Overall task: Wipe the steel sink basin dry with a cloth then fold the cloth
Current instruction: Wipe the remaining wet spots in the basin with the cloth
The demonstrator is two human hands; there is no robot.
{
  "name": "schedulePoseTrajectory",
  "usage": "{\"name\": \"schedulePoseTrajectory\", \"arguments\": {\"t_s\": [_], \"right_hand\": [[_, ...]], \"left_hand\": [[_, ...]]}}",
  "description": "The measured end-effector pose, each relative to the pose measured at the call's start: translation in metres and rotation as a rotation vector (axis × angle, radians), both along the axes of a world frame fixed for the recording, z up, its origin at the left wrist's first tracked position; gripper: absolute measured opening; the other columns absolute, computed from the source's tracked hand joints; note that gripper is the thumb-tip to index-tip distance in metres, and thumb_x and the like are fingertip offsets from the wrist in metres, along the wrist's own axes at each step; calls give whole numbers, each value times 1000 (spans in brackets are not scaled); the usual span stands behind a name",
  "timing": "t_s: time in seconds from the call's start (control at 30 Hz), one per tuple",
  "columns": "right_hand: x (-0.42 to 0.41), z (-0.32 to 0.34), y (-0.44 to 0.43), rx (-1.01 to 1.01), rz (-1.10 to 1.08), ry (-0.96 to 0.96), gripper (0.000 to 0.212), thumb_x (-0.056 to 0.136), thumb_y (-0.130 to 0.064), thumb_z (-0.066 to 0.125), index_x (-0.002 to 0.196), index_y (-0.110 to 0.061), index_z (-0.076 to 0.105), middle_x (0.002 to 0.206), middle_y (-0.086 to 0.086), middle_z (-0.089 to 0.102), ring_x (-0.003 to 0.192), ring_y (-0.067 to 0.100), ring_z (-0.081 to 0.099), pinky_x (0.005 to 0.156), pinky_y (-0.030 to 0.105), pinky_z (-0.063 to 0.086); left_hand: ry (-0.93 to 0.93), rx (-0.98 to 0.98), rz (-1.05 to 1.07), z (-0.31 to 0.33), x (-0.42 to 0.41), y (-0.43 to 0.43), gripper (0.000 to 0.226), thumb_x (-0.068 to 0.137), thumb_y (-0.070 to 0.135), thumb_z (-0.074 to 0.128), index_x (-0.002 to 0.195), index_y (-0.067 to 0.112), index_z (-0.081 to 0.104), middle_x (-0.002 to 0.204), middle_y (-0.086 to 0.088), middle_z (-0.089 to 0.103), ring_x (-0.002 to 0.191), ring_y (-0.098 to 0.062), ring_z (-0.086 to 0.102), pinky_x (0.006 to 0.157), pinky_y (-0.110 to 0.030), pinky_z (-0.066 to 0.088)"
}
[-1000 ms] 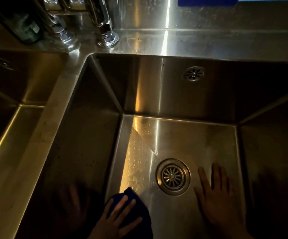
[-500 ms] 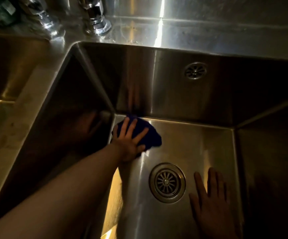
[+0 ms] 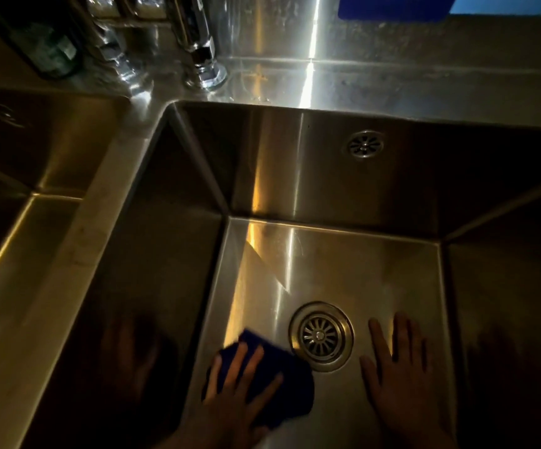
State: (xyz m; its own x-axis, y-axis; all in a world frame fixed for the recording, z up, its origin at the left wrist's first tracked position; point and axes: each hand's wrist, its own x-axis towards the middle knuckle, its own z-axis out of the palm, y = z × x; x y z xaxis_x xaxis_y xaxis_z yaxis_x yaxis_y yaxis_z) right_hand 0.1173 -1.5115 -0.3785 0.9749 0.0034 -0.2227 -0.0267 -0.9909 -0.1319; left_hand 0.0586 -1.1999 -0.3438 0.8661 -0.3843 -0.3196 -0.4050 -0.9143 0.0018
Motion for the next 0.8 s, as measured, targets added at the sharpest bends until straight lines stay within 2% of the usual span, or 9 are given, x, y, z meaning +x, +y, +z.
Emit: {"name": "schedulePoseTrajectory", "arguments": {"t_s": [0.1, 0.23, 0.33, 0.43, 0.53, 0.6, 0.67, 0.73, 0.8], "right_hand": [[0, -2, -1, 9, 2, -7, 65, 91, -60, 19, 149, -31, 27, 160, 13, 12, 147, 34, 12, 114, 56, 16], [-1, -3, -2, 17, -4, -59, 63, 91, -60, 20, 147, -32, 28, 160, 13, 16, 146, 35, 15, 114, 55, 16], [0, -5, -1, 28, -8, -96, 62, 92, -59, 20, 148, -33, 26, 159, 14, 17, 146, 35, 15, 114, 54, 17], [1, -4, -1, 39, 4, -112, 62, 92, -59, 19, 149, -34, 21, 158, 15, 19, 145, 37, 18, 114, 54, 17], [0, -3, 0, 27, -19, -135, 62, 92, -59, 18, 149, -34, 23, 158, 15, 21, 144, 38, 22, 112, 54, 19], [0, -4, 0, 15, -20, -132, 62, 92, -59, 19, 147, -33, 28, 158, 14, 22, 143, 37, 23, 112, 54, 20], [1, -4, -1, 3, -10, -122, 63, 92, -59, 19, 146, -31, 33, 157, 15, 24, 143, 37, 25, 112, 53, 20], [1, -3, -1, -6, -2, -109, 63, 91, -60, 18, 144, -30, 35, 156, 15, 25, 143, 37, 25, 111, 54, 21], [1, -3, -1, -4, -7, -112, 64, 91, -60, 19, 144, -30, 38, 156, 14, 26, 143, 35, 24, 110, 53, 22]], "left_hand": [[-200, 16, -101, -6, -52, 3, 48, 102, 32, 8, 150, 35, 12, 160, -13, 0, 147, -36, -3, 110, -55, 8], [-164, 174, -77, -2, -49, -3, 45, 105, 30, 14, 150, 37, 11, 160, -14, 5, 146, -39, 1, 110, -55, 9], [-98, 85, -35, -4, -42, -3, 45, 101, 45, 12, 143, 48, 27, 157, -2, 22, 146, -31, 7, 110, -56, 12], [-51, 47, -78, -2, -14, -2, 55, 94, 61, 27, 146, 43, 25, 161, -9, 3, 147, -33, 1, 108, -56, 9], [21, 28, -24, -5, 43, -15, 73, 78, 71, 39, 143, 41, 30, 159, -14, 2, 145, -37, -10, 107, -55, 4], [23, 21, 65, -6, 98, -36, 76, 83, 68, 33, 148, 42, 5, 159, -15, -11, 137, -36, -36, 107, -60, -9], [172, -67, 124, -10, 149, -63, 74, 90, 65, 27, 140, 47, -25, 149, -9, -39, 117, -30, -58, 100, -61, -28], [226, -103, 120, -11, 188, -91, 71, 92, 63, 25, 142, 46, -22, 141, -6, -48, 113, -28, -60, 98, -61, -29], [198, -105, 86, -10, 210, -116, 68, 94, 60, 27, 146, 43, -12, 148, -6, -40, 125, -31, -51, 102, -62, -25]]}}
